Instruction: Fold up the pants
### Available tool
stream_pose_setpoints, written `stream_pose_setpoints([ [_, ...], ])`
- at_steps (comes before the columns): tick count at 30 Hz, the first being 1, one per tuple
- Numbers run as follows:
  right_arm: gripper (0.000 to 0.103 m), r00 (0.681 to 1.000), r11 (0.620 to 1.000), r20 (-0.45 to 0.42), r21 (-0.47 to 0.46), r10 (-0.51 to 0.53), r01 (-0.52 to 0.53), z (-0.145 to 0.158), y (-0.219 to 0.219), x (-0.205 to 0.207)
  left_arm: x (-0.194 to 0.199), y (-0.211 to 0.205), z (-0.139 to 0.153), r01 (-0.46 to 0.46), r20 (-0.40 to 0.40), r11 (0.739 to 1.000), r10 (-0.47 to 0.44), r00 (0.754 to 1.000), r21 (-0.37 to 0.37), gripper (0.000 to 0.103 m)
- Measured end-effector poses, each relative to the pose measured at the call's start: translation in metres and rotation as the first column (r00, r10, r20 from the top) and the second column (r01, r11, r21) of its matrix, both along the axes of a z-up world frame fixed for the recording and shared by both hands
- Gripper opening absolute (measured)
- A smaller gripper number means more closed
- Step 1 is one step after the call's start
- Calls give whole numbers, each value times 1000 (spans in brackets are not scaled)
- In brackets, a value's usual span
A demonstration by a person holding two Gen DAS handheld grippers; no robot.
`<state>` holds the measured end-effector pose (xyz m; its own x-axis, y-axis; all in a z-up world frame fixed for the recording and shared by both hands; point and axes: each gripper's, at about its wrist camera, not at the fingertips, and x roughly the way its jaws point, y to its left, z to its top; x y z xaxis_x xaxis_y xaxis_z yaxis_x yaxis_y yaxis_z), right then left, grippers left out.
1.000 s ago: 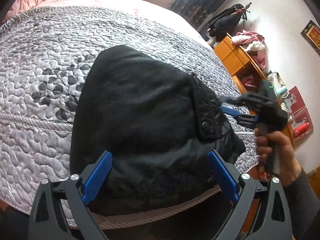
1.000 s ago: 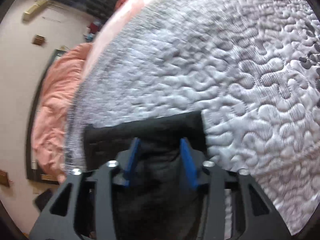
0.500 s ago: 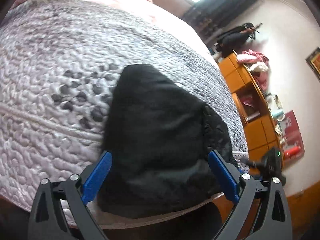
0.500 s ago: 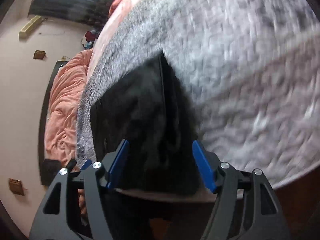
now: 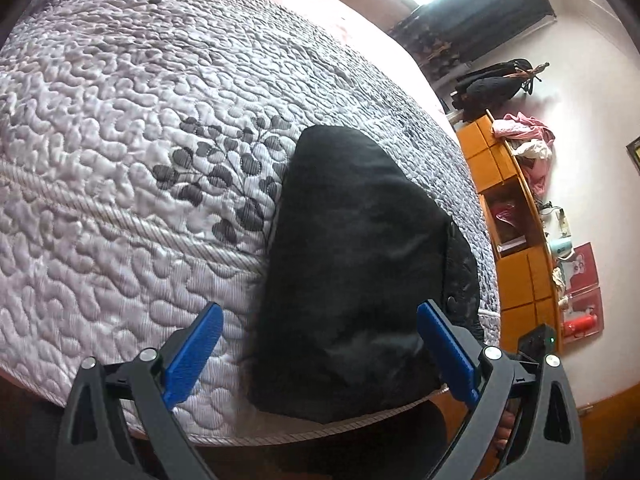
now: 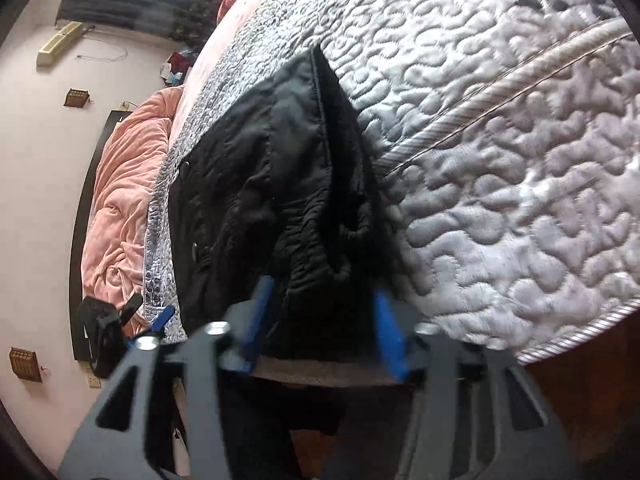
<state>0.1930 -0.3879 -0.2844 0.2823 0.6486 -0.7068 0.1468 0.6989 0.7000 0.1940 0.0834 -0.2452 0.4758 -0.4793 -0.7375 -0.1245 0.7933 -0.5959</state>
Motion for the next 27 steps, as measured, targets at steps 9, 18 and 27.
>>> stream_pose_setpoints([
  [9,72,997,999,78,-32,-22,25,24,-19,27,84,-8,4,106,-20,994,-106,994,2,99],
  [18,91,1000,996,-12,82,19,-18,-5,-20,76,120,-22,-14,244,-52,964,-251,967,-110,99],
  [27,96,995,962,-88,270,53,-27,-37,-42,98,130,35,-60,156,-105,894,-218,970,-420,99],
])
